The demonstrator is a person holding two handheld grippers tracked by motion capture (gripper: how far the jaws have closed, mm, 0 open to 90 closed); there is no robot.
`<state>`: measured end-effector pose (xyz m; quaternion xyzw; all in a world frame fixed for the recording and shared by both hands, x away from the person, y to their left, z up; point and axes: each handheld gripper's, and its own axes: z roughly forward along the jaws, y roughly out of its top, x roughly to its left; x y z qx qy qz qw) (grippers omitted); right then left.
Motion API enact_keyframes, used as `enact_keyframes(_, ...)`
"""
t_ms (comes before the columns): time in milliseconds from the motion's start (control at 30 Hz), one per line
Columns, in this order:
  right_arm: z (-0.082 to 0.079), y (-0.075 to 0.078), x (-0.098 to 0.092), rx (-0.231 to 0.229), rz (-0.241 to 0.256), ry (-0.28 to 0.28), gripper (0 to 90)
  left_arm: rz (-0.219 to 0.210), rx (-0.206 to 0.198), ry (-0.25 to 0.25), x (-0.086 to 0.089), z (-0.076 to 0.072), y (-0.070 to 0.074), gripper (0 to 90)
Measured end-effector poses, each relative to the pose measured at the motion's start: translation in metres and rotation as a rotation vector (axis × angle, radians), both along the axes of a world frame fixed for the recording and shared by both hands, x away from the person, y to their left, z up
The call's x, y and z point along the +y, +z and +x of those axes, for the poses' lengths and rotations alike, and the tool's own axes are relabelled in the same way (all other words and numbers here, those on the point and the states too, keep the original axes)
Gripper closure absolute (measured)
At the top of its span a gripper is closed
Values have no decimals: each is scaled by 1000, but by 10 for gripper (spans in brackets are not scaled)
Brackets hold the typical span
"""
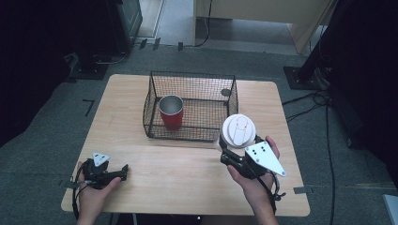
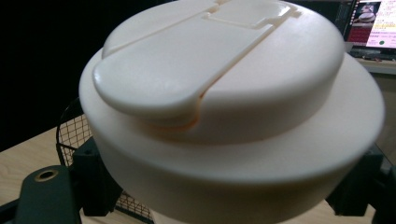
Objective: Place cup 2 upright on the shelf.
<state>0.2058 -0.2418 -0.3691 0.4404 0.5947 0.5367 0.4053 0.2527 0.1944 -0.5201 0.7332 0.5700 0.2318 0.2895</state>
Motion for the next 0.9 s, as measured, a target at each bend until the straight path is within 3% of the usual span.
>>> enact_keyframes(600,39,21,13,-51,-2,-20,163,0,1,0,0,0,0,2)
enact_keyframes(900,66,19,22,-38,-9,-20,163,0,0,0,0,0,0,1)
